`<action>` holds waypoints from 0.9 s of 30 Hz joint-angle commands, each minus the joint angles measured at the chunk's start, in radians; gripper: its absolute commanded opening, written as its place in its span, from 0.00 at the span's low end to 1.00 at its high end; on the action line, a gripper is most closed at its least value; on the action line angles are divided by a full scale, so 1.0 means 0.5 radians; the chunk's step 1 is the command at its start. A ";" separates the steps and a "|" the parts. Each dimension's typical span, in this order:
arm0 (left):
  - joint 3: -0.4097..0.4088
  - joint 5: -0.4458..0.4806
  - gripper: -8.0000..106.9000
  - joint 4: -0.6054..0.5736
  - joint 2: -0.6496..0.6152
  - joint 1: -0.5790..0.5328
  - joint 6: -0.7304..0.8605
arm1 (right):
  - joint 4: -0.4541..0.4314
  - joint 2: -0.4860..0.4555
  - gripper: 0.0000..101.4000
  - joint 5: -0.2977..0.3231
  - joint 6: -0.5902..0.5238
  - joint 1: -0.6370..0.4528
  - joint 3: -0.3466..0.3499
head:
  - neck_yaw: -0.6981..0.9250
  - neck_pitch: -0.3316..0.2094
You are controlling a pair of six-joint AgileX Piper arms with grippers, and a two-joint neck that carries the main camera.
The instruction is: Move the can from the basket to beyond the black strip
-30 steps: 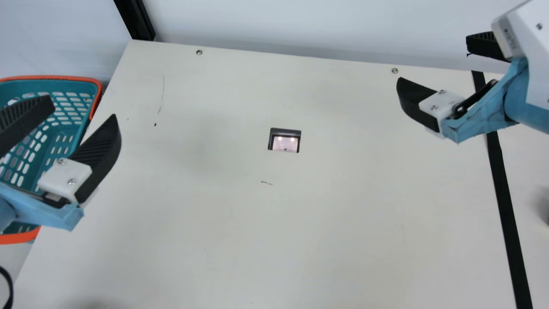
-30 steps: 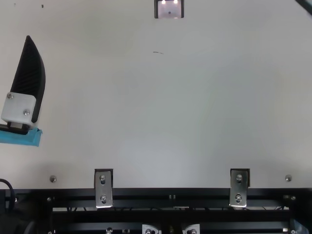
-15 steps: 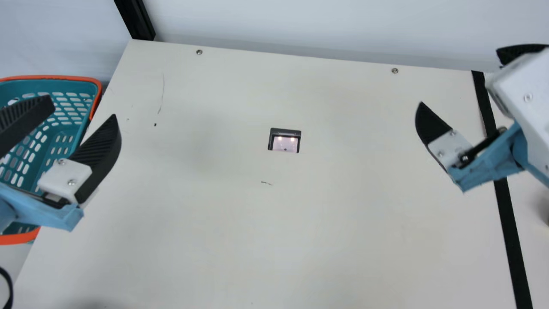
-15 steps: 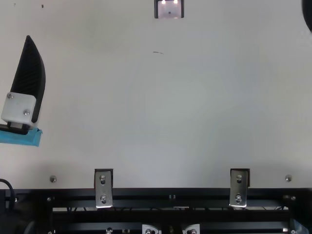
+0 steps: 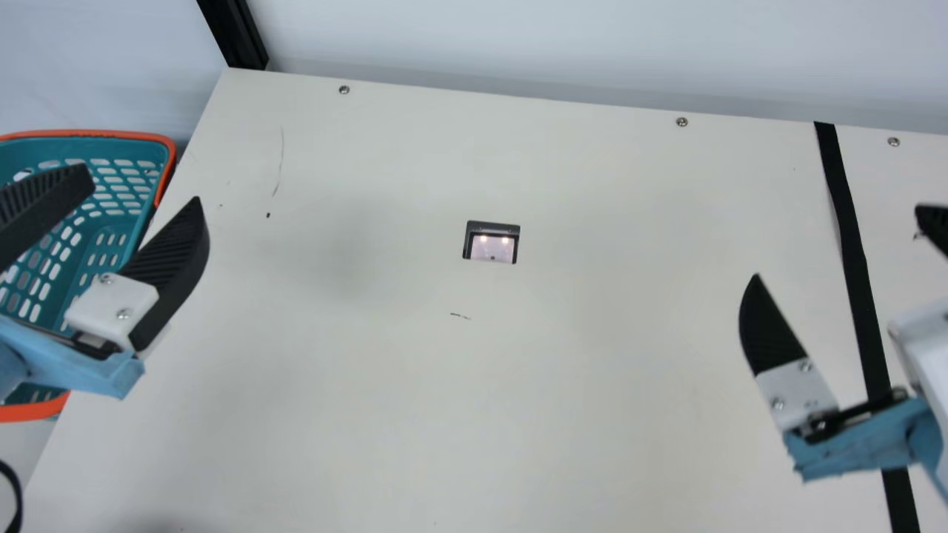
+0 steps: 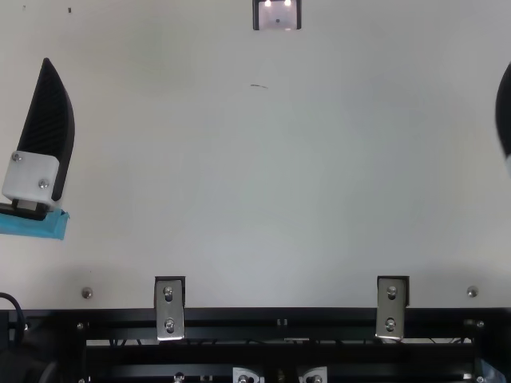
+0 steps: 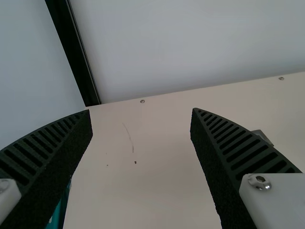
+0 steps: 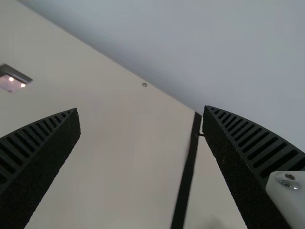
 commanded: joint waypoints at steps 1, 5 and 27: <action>0.000 0.000 0.85 0.000 0.000 0.000 0.000 | 0.081 -0.275 1.00 0.043 0.226 -0.018 0.111 | 0.030 -0.060; 0.000 0.000 0.85 0.000 0.000 0.000 0.000 | 0.094 -0.550 1.00 0.169 0.386 -0.080 0.224 | 0.030 -0.060; 0.000 0.000 0.85 0.000 0.000 0.000 0.000 | -0.272 -1.383 1.00 0.795 0.912 -0.081 0.407 | 0.030 -0.060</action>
